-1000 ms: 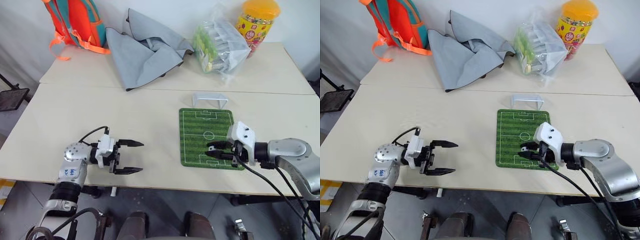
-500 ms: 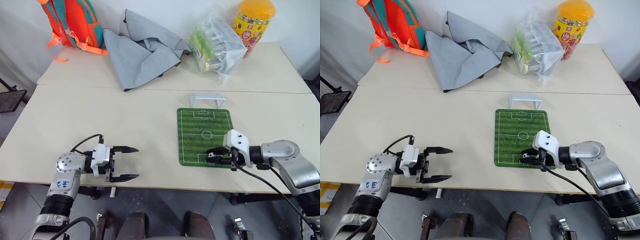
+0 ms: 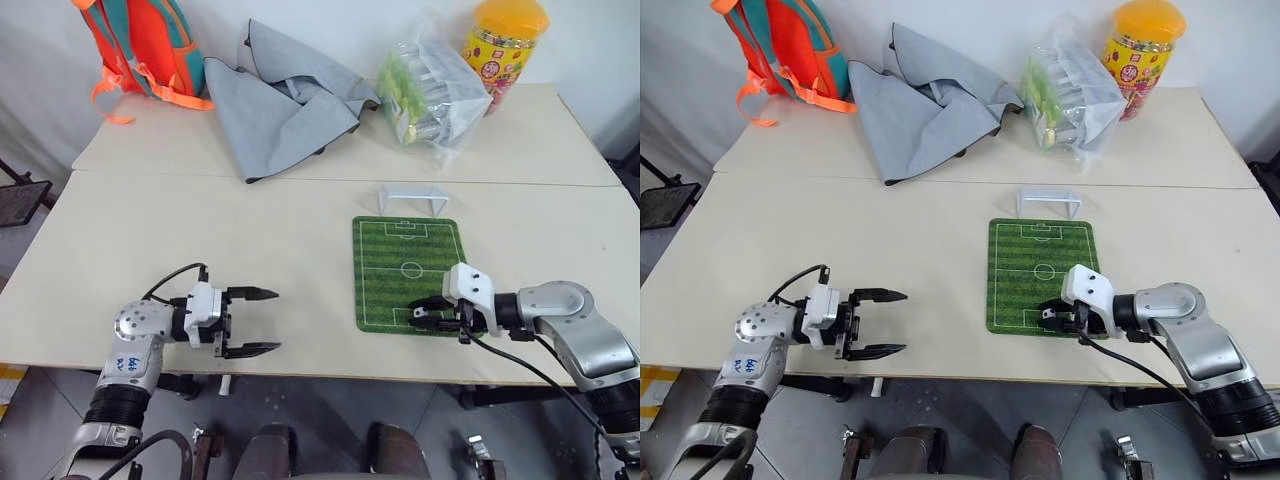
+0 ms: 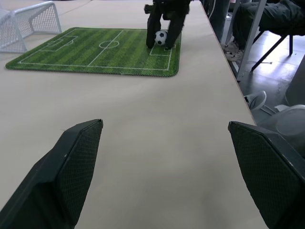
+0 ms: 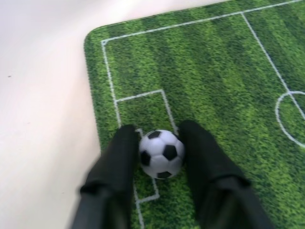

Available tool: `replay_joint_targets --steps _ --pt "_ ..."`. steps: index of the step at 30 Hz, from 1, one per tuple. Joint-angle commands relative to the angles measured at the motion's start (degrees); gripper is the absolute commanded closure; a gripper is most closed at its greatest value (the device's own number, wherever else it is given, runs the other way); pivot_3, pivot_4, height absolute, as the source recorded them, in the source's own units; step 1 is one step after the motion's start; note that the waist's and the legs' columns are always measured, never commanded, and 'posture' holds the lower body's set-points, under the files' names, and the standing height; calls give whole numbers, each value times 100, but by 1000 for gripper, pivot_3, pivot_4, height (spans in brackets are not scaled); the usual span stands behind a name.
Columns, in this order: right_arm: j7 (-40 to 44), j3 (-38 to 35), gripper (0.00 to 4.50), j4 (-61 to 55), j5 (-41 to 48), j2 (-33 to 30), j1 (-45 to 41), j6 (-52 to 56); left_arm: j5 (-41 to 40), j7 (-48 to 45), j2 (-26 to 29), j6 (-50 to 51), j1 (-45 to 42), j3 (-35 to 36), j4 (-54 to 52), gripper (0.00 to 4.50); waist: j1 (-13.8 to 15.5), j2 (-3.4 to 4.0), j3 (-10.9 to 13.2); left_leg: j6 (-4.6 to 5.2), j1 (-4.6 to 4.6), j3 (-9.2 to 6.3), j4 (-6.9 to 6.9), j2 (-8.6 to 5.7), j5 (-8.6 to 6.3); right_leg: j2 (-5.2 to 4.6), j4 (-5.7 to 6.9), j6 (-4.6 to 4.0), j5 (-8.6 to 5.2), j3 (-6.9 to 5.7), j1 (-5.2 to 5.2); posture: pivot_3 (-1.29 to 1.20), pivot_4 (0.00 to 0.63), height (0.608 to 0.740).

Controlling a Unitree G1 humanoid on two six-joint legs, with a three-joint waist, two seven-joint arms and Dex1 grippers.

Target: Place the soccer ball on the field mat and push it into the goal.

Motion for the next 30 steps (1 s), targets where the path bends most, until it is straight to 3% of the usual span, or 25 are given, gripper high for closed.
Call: replay_joint_targets --steps 1,2,18,21,28,30 --pt "7 58 1651 28 -93 54 44 -79 2 34 -14 -30 -60 -2 9 0 -11 0 0 0 0 0 1 0 0 0 0 0 0 0 1 0 150 740" --pt "2 14 1393 6 -84 43 30 -104 5 41 -25 -31 -97 -3 43 0 -16 0 0 0 0 0 1 0 0 0 0 0 0 0 1 0 150 740" --pt "72 -733 1393 -1258 559 -423 -204 521 43 -9 -147 -117 -404 -72 390 0 -7 0 0 0 -2 -1 11 1 0 0 6 0 0 1 1 0 150 740" --pt "281 -1085 1981 -1547 928 -656 254 816 19 -82 -168 -147 -438 -91 416 0 52 -2 1 -1 -3 -1 11 0 -1 0 5 0 0 0 1 0 150 740" --pt "26 -1446 4266 -2063 883 -683 1385 722 -75 -292 -162 -155 -387 -92 288 0 61 -4 3 0 -6 -3 10 1 -6 0 2 0 0 -3 1 0 150 740" --pt "-55 -1501 4466 -2151 923 -622 1551 742 -93 -317 -170 -178 -410 -69 285 0 41 -4 3 0 -6 0 14 0 -6 0 2 0 0 0 2 0 150 740"
